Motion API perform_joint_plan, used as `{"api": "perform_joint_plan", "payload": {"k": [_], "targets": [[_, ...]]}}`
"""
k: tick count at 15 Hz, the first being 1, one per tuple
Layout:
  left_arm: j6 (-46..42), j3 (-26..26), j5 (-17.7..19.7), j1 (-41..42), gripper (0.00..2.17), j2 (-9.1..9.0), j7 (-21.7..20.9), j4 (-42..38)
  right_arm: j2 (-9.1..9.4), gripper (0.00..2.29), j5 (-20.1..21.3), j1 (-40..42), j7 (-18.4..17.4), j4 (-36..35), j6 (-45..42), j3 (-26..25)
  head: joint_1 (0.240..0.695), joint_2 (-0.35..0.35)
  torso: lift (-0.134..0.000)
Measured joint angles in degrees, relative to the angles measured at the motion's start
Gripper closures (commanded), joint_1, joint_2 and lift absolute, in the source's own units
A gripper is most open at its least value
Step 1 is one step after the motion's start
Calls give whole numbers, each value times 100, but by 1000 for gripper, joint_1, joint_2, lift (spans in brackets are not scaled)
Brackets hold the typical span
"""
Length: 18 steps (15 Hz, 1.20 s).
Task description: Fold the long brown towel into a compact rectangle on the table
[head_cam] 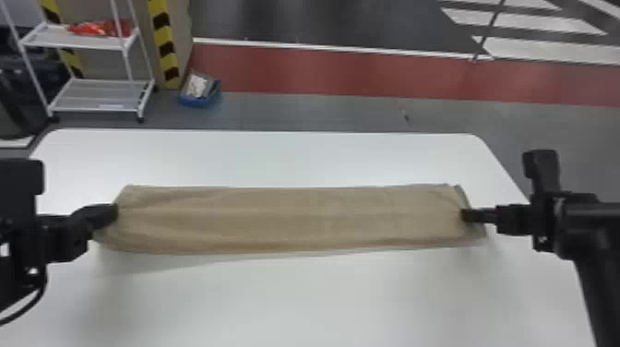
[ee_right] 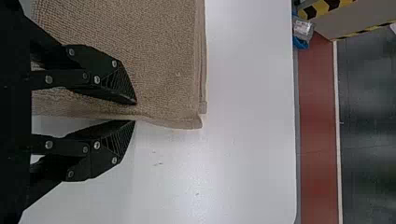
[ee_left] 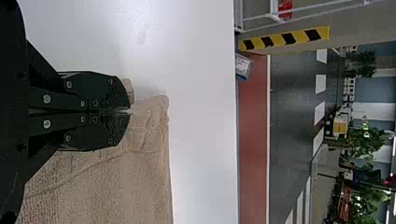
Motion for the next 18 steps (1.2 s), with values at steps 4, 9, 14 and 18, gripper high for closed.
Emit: {"api": "perform_joint_plan", "payload": {"k": [4,9,14,18], "targets": [[10,14,5,28,1204,12,-8,0,42,333,-22,-69,-92,48,19,24,695,-125,-124],[15,17,9,34,1204,13,-6,-2,73,333,-11,-78,-105,-109,163,-9,695,-123,-124],[15,8,3,16,1204,13,-6,-1,89,394,-24,-207,-212,-24,93,68,695,-120,-124],[2,15,-1,16,1204,33,-13,18,108,964,33,-336,-221,162,82,181,695,-111,-124]]}}
